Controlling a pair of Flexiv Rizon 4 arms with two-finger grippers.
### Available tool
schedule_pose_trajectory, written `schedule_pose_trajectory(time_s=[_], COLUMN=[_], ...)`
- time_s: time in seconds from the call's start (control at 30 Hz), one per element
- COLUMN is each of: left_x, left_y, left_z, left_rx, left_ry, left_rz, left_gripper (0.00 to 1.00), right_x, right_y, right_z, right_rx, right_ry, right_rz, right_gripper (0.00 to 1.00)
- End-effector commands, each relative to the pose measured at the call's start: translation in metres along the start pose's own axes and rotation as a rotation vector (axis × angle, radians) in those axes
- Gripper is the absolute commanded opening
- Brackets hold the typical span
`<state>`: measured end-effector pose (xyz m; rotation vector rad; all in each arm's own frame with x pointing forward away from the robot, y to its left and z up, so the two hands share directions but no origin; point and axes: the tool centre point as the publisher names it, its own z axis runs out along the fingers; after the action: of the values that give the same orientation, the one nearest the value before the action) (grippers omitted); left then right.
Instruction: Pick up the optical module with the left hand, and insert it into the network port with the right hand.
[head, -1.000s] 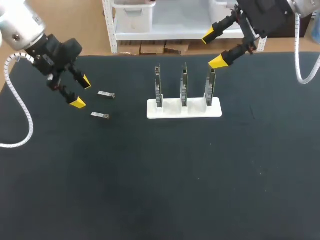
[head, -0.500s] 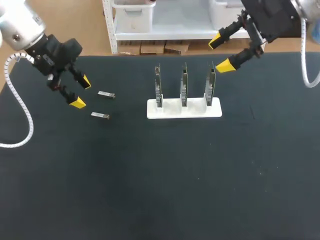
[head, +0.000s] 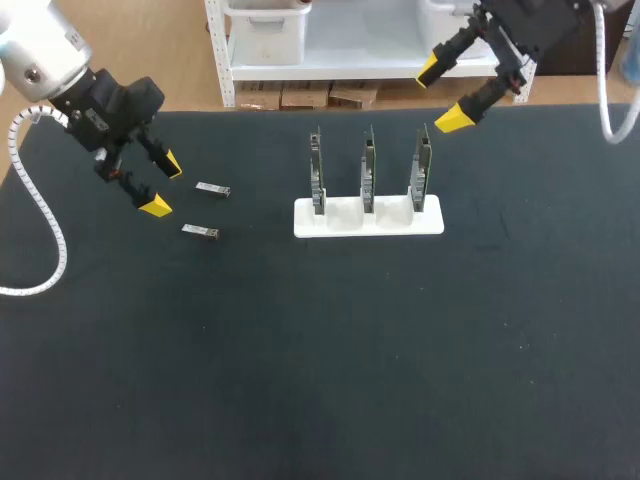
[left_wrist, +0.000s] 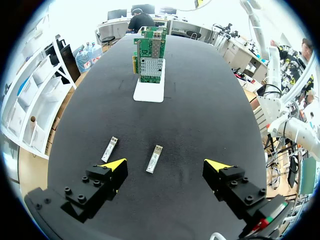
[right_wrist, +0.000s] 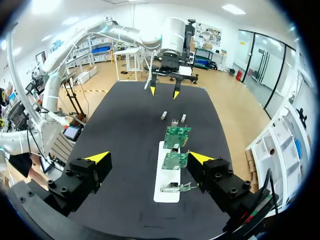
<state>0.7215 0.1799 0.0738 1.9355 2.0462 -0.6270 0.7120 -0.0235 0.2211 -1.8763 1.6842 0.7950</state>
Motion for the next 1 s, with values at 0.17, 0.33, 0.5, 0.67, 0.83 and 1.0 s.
schedule_pose_trajectory(time_s=[0.17, 0.33, 0.5, 0.67, 0.83, 1.0], left_x=[-0.0002, -0.0002, -0.0002, -0.0002, -0.0002, -0.0002], left_y=[-0.0007, -0.0007, -0.0007, -0.0007, -0.0007, -0.0007], left_z=[-0.0005, -0.0005, -0.0005, -0.0005, -0.0005, -0.0005], left_rx=[-0.001, -0.001, -0.001, -0.001, -0.001, -0.001], left_ry=[0.004, 0.004, 0.004, 0.004, 0.004, 0.004], left_rz=[-0.001, -0.001, -0.001, -0.001, -0.001, -0.001], left_gripper=[1.0, 1.0, 1.0, 1.0, 1.0, 1.0], right_x=[-0.0057, -0.0063, -0.0063, -0.0063, -0.0063, -0.0063], right_y=[-0.0126, -0.0101, -0.0101, -0.0101, -0.0101, -0.0101], right_z=[0.0072, 0.0073, 0.0073, 0.0073, 0.0073, 0.0073], right_rx=[-0.032, -0.025, -0.025, -0.025, -0.025, -0.025], right_ry=[-0.01, -0.032, -0.032, -0.032, -0.032, -0.032], right_rz=[-0.006, 0.009, 0.009, 0.009, 0.009, 0.009], right_gripper=[1.0, 1.0, 1.0, 1.0, 1.0, 1.0])
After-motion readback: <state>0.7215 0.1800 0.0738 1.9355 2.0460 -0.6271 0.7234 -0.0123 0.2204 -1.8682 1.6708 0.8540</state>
